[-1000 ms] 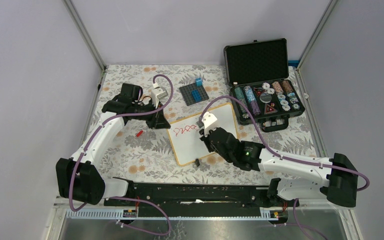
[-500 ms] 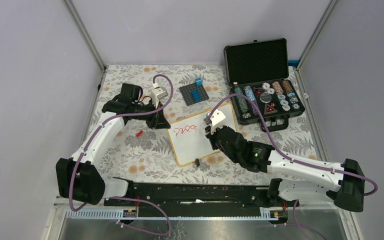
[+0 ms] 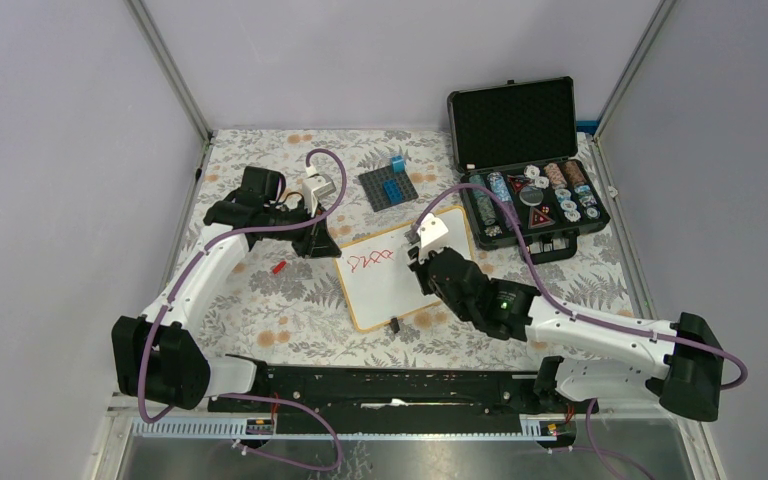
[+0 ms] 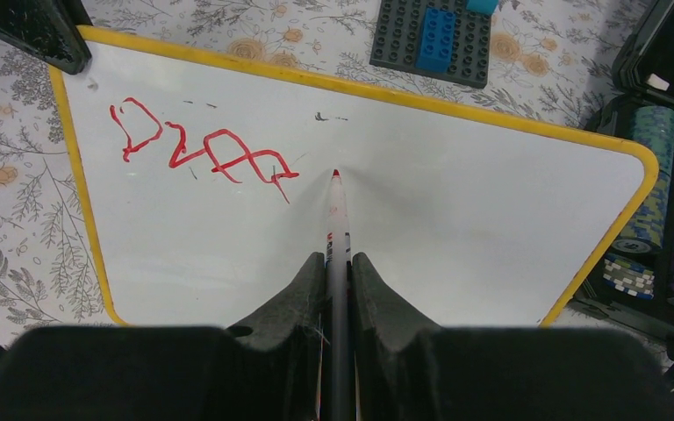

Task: Write a sentence on the whiteboard

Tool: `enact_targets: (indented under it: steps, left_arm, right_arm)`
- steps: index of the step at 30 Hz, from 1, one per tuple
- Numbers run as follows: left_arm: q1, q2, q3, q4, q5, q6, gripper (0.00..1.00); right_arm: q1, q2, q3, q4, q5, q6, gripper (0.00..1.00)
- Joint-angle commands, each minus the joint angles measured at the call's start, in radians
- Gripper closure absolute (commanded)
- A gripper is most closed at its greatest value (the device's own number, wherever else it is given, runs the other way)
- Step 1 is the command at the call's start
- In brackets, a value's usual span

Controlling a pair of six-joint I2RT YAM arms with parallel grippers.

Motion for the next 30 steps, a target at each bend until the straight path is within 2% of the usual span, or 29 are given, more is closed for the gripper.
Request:
enact_targets:
  steps: [1,19,30]
  left_arm:
    - [-0.006,-0.008,0.031,-0.002,0.019,0.009,1.00]
    - [-0.006,-0.003,0.035,-0.002,0.020,0.010,1.00]
    - [-0.006,-0.004,0.037,-0.002,0.018,0.008,1.00]
  right_arm:
    - [-0.023,0.003,0.021,0.055,-0.039,0.010,1.00]
    - [-0.063,-0.068,0.001,0.055,-0.154,0.011,1.00]
    - [-0.069,-0.008,0.017,0.060,-0.156,0.006,1.00]
